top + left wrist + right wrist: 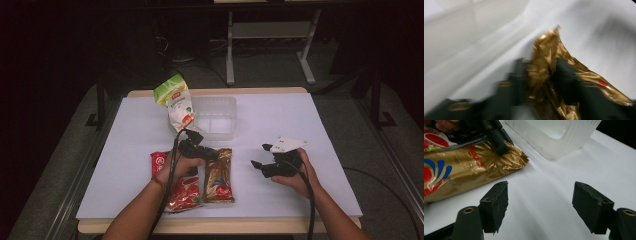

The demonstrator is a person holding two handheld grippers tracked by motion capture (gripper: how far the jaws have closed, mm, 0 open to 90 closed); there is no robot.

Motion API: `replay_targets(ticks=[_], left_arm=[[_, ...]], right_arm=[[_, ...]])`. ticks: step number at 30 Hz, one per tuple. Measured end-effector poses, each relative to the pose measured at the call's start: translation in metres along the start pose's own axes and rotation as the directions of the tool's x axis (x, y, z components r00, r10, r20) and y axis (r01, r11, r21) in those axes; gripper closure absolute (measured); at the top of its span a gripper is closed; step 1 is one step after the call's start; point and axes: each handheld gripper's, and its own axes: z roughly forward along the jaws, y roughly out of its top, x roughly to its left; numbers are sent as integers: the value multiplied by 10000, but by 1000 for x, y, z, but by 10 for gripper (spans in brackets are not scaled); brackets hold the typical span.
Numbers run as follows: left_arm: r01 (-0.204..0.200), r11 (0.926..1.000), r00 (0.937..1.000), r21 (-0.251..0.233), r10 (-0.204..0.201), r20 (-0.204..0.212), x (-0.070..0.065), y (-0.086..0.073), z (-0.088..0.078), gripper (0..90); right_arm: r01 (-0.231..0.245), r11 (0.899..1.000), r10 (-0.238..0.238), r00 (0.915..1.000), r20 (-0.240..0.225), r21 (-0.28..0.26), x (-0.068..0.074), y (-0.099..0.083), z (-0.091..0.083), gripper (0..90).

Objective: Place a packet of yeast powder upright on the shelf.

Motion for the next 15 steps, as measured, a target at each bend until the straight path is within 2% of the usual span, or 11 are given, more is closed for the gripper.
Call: replay_targets(ticks=[4,7,10,13,15], left_arm=[[-108,9999,9999,-26,108,-16,-1,0,-1,765],[-164,9996,9999,-217,164,9,-3,0,-4,837],[-513,9981,9986,-349,507,-179,-9,1,-8,872],[-848,9918,9959,-960,813,-390,-16,3,-16,883],[-1038,9840,9942,-1449,984,-438,-21,5,-24,886]], right_arm=[[-38,9999,38,10000,-11,99,-1,-1,1,282],[-96,9999,96,10000,-1,72,-2,-1,1,283],[-116,9999,116,9999,-17,86,-2,-1,1,284],[-127,9999,128,9999,-21,73,-2,-1,1,285],[-131,9999,131,9999,-18,64,-2,-1,1,285]])
